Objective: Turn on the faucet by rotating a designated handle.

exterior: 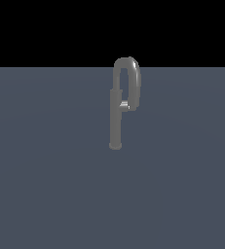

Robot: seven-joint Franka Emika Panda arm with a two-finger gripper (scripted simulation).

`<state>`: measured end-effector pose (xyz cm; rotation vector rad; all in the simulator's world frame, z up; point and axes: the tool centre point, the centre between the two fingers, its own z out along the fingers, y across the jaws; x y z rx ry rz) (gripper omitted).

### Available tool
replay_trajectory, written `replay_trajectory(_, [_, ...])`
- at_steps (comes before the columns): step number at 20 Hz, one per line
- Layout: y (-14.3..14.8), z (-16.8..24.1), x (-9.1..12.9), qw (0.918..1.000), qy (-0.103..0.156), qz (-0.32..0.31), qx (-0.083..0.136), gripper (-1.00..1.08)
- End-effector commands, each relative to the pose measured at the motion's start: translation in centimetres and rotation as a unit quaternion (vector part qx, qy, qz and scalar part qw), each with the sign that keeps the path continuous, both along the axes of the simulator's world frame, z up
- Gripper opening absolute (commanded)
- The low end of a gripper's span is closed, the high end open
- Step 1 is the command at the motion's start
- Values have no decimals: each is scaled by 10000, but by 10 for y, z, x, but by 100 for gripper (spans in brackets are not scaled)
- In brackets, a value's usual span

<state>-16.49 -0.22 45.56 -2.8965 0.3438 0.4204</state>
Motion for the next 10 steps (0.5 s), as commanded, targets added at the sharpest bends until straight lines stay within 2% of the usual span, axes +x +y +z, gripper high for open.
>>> replay_trajectory(1, [-1, -4, 13, 9995, 194, -177, 171, -100])
replay_trajectory(6, [-5, -14, 39, 9955, 586, -531, 519, -100])
replay_trajectory(10, [-9, -24, 60, 9893, 905, -818, 804, -100])
